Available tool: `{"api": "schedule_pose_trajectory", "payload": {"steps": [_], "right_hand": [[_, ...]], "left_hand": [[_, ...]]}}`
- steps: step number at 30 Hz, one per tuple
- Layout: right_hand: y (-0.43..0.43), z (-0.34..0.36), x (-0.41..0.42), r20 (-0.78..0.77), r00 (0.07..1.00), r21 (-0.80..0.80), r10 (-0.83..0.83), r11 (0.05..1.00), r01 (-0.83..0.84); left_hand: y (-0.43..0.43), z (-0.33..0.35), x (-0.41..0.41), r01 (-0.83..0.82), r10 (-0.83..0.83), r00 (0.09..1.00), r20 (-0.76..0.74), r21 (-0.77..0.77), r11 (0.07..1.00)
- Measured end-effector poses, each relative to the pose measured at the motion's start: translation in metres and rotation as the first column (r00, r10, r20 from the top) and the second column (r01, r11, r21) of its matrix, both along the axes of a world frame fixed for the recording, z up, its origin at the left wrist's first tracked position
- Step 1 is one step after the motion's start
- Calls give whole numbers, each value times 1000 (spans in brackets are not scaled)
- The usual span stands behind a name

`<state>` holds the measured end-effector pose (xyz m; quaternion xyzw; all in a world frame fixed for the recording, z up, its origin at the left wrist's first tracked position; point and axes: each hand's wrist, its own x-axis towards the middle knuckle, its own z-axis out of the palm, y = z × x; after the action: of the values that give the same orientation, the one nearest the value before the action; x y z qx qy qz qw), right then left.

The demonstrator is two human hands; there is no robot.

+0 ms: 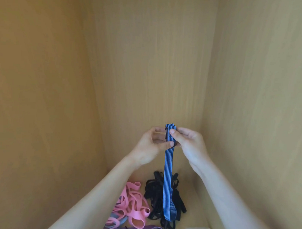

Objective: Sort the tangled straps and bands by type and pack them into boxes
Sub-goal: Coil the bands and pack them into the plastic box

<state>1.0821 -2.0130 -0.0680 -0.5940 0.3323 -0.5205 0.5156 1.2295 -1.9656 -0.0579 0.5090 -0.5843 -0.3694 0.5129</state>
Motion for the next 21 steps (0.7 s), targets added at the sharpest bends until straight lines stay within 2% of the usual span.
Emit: {"api": "schedule_pose_trajectory", "payload": {"steps": [3, 7, 13, 18, 21], "right_hand": [[-3, 10, 1, 24, 999, -21, 30, 999, -29], [-5, 21, 5, 67, 998, -43, 0, 999, 3], [-7, 31, 8, 124, 992, 16, -13, 1000, 11], [-8, 27, 2, 22, 996, 89, 81, 993, -83], [-6, 21, -1, -47, 990, 110, 132, 986, -126]], "left_hand": [[2, 1, 2, 71, -71, 997, 16, 3, 997], [5, 4, 5, 91, -92, 995, -42, -23, 996], [7, 7, 8, 171, -177, 982, -69, -83, 982], [2, 13, 14, 235, -249, 939, -237, -83, 968], [2, 19, 20, 309, -314, 905, -287, -64, 949]]}}
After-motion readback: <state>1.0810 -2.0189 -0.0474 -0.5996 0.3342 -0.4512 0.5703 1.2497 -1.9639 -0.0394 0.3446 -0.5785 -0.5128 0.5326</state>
